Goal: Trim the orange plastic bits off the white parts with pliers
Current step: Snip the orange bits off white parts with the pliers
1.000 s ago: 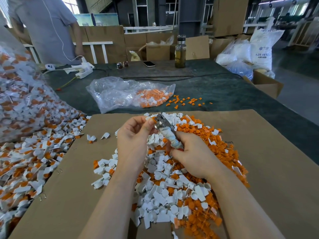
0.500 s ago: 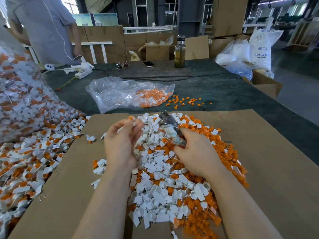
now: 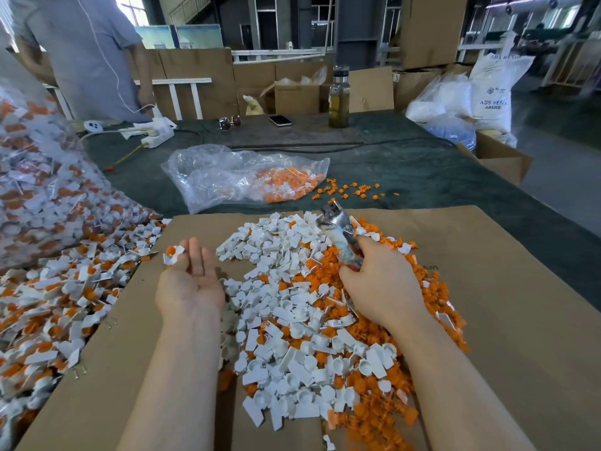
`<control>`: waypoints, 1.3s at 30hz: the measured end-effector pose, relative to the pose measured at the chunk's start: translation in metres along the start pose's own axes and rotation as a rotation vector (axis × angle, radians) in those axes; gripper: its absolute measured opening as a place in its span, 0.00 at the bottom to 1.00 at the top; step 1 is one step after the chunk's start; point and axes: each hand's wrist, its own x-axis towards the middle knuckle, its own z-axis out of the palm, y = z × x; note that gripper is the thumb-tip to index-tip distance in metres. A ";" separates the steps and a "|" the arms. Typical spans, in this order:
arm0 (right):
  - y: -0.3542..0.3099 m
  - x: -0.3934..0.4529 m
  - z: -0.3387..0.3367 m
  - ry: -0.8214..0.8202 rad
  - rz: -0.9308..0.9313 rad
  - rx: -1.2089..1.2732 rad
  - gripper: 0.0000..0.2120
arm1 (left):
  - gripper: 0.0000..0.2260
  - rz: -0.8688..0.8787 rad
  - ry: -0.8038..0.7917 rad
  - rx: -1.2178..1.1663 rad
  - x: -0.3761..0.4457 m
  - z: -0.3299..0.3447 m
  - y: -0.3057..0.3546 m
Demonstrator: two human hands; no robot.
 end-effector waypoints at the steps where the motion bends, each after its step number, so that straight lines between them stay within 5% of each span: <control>1: 0.000 0.000 0.000 0.002 0.004 -0.001 0.05 | 0.12 0.002 0.001 -0.008 0.001 0.000 0.000; 11: 0.001 0.001 0.001 0.002 0.037 -0.081 0.05 | 0.06 0.038 -0.008 -0.016 -0.001 -0.002 -0.001; 20: 0.003 0.000 0.001 -0.012 0.091 -0.137 0.05 | 0.12 0.051 -0.031 -0.039 0.001 -0.006 0.002; 23: 0.003 -0.001 0.002 -0.007 0.108 -0.190 0.07 | 0.07 0.091 -0.013 0.312 -0.007 -0.002 0.000; 27: 0.003 -0.003 0.003 0.035 0.122 -0.289 0.08 | 0.03 0.317 -0.151 1.153 -0.017 0.002 -0.012; 30: 0.003 -0.004 0.004 -0.007 0.116 -0.346 0.12 | 0.12 0.600 -0.219 1.977 -0.014 -0.007 -0.025; 32: 0.001 -0.004 0.006 -0.051 0.101 -0.368 0.14 | 0.16 0.716 -0.179 2.308 -0.014 -0.011 -0.030; 39: -0.001 -0.003 0.008 -0.069 0.066 -0.366 0.16 | 0.11 0.744 -0.272 2.285 -0.012 -0.011 -0.031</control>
